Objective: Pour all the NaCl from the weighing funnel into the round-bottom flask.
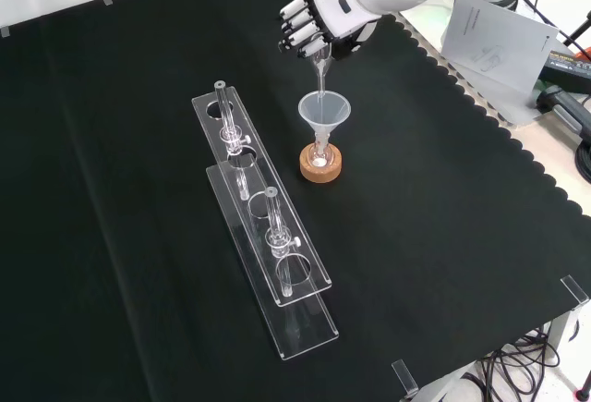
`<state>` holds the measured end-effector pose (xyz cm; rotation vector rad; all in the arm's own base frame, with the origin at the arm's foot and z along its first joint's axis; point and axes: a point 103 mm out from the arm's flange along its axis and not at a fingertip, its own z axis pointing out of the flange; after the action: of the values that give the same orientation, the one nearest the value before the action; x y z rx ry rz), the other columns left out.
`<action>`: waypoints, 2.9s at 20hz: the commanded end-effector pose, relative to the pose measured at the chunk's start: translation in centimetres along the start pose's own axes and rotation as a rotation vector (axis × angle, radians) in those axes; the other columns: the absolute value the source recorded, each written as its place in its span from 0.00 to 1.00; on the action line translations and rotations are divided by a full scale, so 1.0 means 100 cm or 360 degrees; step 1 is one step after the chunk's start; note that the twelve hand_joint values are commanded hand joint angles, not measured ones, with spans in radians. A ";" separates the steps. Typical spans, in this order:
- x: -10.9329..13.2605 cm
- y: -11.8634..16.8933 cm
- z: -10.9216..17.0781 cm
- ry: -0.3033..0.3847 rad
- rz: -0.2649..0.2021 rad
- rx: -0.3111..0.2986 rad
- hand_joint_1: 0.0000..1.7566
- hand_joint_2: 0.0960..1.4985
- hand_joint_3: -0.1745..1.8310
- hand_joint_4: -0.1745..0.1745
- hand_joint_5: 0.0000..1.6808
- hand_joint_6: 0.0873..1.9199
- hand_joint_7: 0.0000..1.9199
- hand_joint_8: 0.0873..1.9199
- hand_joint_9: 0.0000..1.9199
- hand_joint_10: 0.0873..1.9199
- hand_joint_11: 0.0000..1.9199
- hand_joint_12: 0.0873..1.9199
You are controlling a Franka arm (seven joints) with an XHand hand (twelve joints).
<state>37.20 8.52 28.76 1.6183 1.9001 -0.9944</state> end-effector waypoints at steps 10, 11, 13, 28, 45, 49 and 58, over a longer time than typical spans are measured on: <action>0.005 -0.001 -0.009 -0.0119 -0.0011 -0.0004 0.64 0.38 0.43 1.00 0.76 0.32 0.30 0.30 0.51 0.12 0.41 0.52; 0.005 -0.002 -0.010 -0.0128 -0.0012 -0.0007 0.64 0.38 0.43 1.00 0.76 0.32 0.30 0.30 0.51 0.12 0.41 0.52; 0.006 -0.002 -0.011 -0.0135 -0.0012 -0.0010 0.64 0.38 0.43 1.00 0.76 0.32 0.30 0.30 0.51 0.12 0.41 0.52; 0.004 -0.003 -0.011 -0.0145 -0.0002 -0.0002 0.64 0.38 0.43 1.00 0.77 0.31 0.30 0.30 0.51 0.11 0.41 0.52; -0.013 -0.004 0.010 0.0306 0.0057 -0.0041 0.64 0.38 0.43 1.00 0.77 0.31 0.30 0.30 0.51 0.11 0.41 0.53; -0.019 -0.004 0.018 0.0444 0.0067 -0.0069 0.64 0.38 0.43 1.00 0.77 0.31 0.30 0.30 0.51 0.11 0.41 0.53; -0.032 -0.005 0.036 0.0779 0.0099 -0.0150 0.64 0.38 0.43 1.00 0.77 0.31 0.30 0.30 0.52 0.11 0.41 0.53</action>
<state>37.15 4.90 29.07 1.9140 2.0816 -0.6360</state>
